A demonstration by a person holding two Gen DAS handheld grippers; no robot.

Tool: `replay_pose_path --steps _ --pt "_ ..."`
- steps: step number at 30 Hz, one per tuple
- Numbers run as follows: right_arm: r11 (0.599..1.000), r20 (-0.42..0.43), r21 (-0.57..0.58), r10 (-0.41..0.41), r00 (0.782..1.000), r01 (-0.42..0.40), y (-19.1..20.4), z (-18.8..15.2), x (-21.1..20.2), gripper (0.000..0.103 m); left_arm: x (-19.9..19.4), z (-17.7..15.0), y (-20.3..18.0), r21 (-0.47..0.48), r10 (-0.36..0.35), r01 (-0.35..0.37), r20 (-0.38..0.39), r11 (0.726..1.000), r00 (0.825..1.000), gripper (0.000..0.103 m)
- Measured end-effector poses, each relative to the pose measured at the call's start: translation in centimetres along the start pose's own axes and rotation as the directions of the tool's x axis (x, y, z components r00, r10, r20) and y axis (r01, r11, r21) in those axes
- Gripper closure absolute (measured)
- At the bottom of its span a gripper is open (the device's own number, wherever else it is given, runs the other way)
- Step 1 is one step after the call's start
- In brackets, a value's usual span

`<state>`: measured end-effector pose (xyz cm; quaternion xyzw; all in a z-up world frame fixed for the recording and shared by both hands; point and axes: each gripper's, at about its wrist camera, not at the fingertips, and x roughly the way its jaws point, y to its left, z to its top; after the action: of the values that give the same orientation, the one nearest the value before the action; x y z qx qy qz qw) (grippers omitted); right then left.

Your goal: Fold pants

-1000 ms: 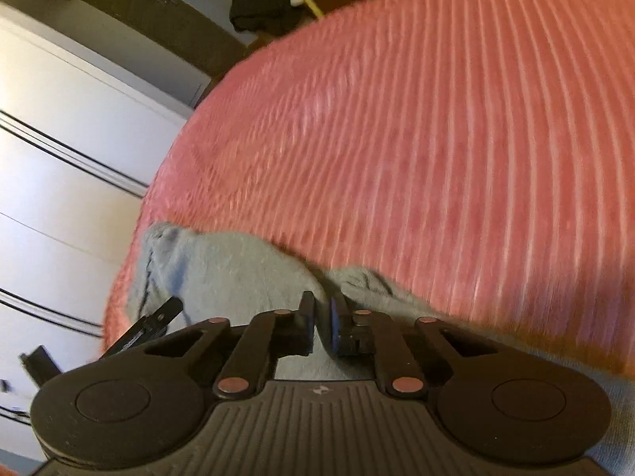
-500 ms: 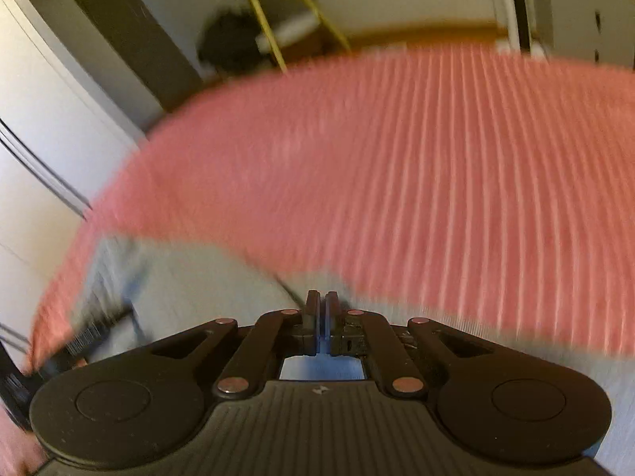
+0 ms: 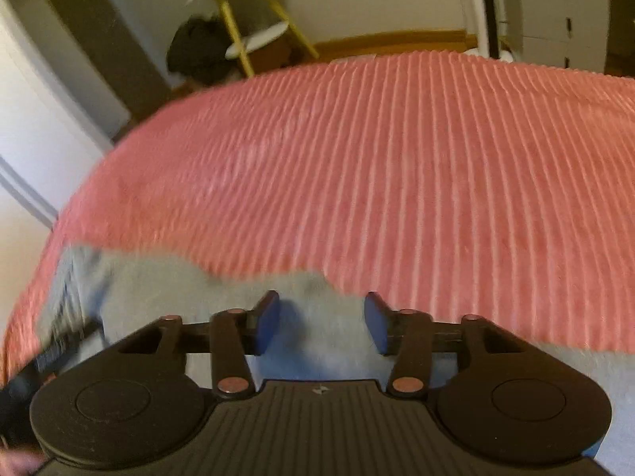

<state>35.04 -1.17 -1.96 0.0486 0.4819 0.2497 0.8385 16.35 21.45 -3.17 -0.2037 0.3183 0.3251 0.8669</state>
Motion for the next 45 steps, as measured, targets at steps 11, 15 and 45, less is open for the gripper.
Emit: replay_pose_path --steps 11,15,45 --pt "0.972 -0.05 -0.224 -0.088 0.995 0.075 3.1 1.3 3.8 0.052 0.0 0.0 0.1 -0.004 -0.01 0.01 -0.007 1.0 1.0 0.022" --pt "0.967 -0.108 -0.255 -0.006 0.994 -0.022 2.7 1.5 3.8 0.051 0.1 0.0 0.0 -0.008 -0.012 0.012 -0.007 1.0 1.0 0.02" --pt "0.973 0.301 0.183 -0.192 0.934 0.141 -4.8 -5.9 -2.5 0.103 0.4 -2.9 -4.9 0.156 -0.475 0.497 -0.156 0.854 0.866 0.017"
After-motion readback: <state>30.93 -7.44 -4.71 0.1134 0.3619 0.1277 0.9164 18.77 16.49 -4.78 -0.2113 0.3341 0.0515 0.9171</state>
